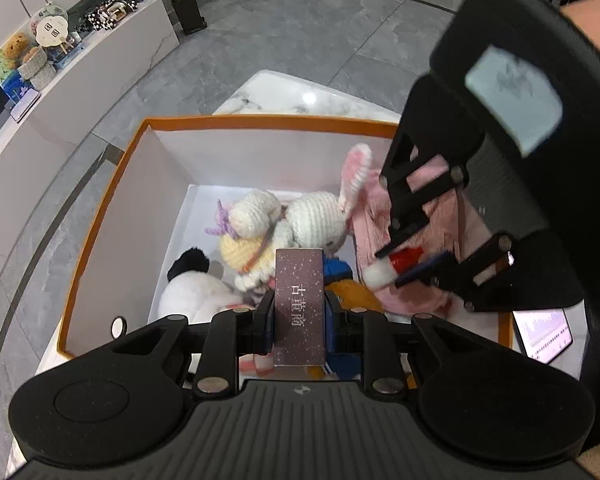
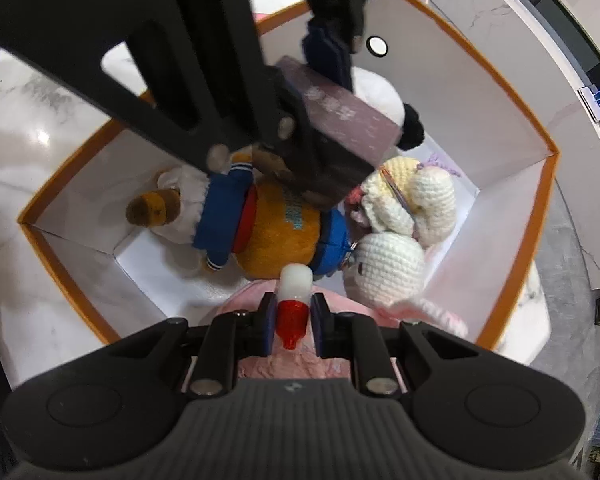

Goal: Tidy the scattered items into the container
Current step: 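Lower PHOTO CARD box into orange box with left tool while right tool lowers bottle, then open left tool releasing PHOTO CARD box while right tool releases bottle into box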

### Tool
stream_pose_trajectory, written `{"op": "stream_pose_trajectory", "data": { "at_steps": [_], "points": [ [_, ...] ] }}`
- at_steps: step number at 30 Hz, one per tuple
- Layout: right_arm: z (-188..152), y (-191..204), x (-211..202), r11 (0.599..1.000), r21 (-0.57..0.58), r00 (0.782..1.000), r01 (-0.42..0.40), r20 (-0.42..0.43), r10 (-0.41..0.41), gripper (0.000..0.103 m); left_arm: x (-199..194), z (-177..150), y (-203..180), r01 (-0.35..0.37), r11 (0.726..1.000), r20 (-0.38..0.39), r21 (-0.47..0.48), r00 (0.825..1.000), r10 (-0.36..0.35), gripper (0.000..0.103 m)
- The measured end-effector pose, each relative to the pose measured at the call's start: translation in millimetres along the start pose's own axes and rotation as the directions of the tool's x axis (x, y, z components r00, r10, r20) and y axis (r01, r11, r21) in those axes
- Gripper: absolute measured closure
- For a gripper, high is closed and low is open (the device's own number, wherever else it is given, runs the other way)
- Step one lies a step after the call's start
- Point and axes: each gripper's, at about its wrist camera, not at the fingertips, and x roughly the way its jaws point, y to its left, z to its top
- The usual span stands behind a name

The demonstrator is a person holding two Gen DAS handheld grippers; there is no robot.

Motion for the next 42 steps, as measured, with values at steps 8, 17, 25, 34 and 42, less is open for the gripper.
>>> {"op": "stream_pose_trajectory", "data": {
  "at_steps": [8, 17, 25, 34, 42],
  "points": [
    [-4, -10, 12, 0.999, 0.038, 1.000, -0.024, 0.009, 0.023, 0.083, 15, 11, 6, -0.031, 0.999, 0.006, -0.021, 0.999, 0.032, 0.075],
    [-10, -17, 14, 0.996, 0.084, 1.000, 0.003, 0.023, -0.005, 0.063, 20, 12, 19, -0.144, 0.989, 0.026, -0.044, 0.989, 0.146, 0.042],
    [-11, -14, 9, 0.996, 0.089, 0.999, 0.009, 0.030, -0.012, 0.063, 10, 8, 39, -0.240, 0.967, 0.049, -0.089, 0.968, 0.245, 0.042],
    [-7, -13, -5, 0.994, 0.106, 0.998, 0.026, 0.055, -0.031, 0.062, 0, 2, 30, -0.223, 0.974, 0.056, -0.032, 0.973, 0.224, 0.042],
    [-11, -13, -17, 0.991, 0.124, 0.995, 0.042, 0.079, -0.052, 0.057, 10, -6, 2, -0.091, 0.991, -0.056, 0.099, 0.994, 0.097, 0.049]
  ]
}}
